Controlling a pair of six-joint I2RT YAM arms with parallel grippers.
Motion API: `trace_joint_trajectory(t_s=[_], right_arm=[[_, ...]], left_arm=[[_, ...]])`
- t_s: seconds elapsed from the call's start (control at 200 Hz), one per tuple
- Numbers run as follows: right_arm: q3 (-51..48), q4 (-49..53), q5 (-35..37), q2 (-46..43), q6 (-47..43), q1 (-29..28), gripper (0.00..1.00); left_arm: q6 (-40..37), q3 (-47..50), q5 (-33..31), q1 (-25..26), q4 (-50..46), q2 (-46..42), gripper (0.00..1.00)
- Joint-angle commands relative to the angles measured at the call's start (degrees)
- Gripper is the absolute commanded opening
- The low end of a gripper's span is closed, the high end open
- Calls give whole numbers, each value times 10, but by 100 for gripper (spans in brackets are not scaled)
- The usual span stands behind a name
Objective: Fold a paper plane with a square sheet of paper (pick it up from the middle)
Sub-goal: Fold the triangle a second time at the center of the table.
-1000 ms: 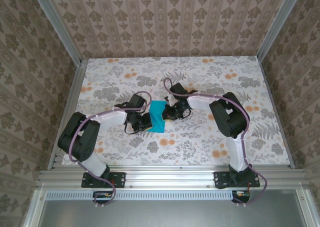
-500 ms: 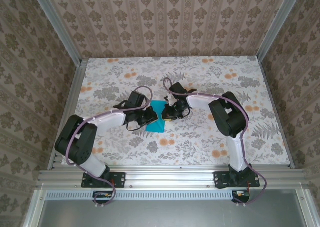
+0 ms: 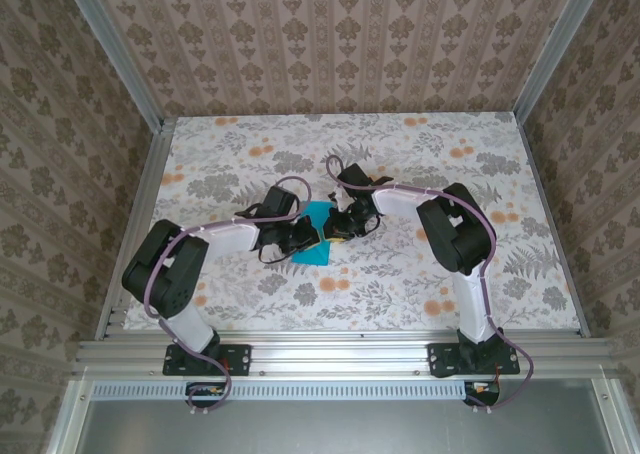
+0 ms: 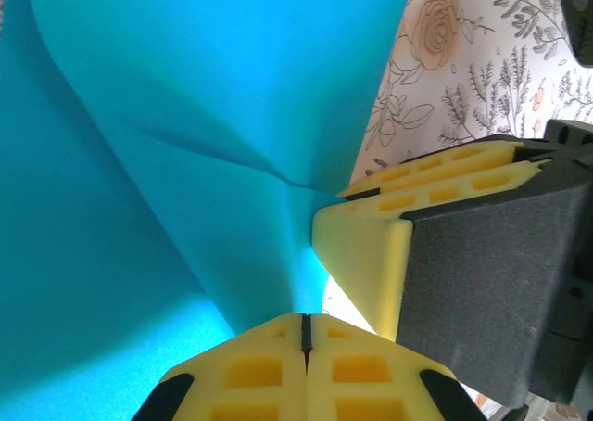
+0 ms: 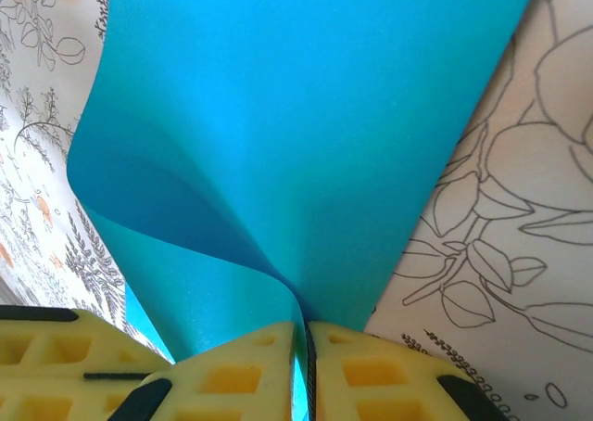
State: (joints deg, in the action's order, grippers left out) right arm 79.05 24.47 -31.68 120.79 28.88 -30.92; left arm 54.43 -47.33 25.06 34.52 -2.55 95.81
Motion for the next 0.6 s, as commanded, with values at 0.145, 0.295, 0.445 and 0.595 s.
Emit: trace_joint_trajectory(t_s=[0.145, 0.295, 0.445, 0.595], right_arm=[[0, 44, 41, 31, 17, -1, 11], [-1, 44, 44, 31, 21, 0, 11], [-2, 44, 48, 32, 22, 0, 10], [-1, 44, 49, 33, 24, 2, 10]], left_arm=[[4, -9, -10, 6, -6, 15, 5], [4, -11, -9, 7, -6, 23, 5], [4, -12, -8, 8, -5, 27, 5], [3, -13, -5, 9, -3, 30, 5]])
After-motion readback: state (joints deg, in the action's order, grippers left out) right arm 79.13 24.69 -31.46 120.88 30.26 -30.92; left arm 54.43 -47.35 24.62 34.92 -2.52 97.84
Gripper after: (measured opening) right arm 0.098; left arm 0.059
